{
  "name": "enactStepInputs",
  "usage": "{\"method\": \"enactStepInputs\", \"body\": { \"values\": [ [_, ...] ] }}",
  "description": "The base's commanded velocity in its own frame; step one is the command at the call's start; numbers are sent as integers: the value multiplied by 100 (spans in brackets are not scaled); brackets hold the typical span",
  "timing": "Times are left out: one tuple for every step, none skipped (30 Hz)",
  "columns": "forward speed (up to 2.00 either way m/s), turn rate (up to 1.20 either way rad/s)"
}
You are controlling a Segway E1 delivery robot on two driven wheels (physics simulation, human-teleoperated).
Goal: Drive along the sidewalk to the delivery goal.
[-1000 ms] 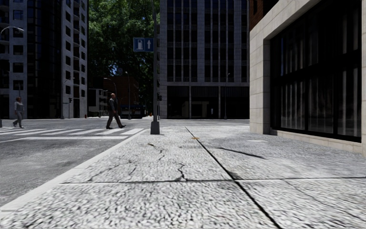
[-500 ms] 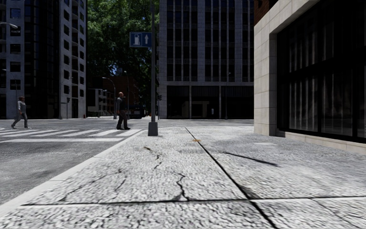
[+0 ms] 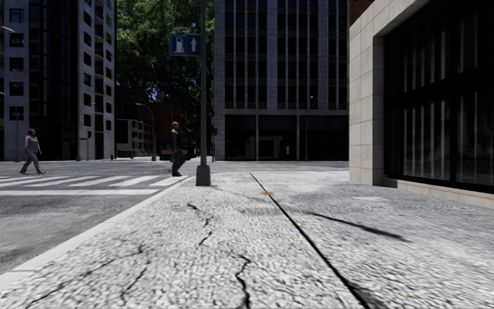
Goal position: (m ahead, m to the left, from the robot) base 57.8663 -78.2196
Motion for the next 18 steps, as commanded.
{"method": "enactStepInputs", "body": {
  "values": [
    [104,0],
    [104,0],
    [104,0],
    [105,0],
    [105,0],
    [105,0],
    [106,0],
    [106,0],
    [115,0],
    [115,0],
    [138,0],
    [200,0],
    [200,0],
    [200,0],
    [200,0],
    [200,0],
    [200,0],
    [200,0]
  ]
}}
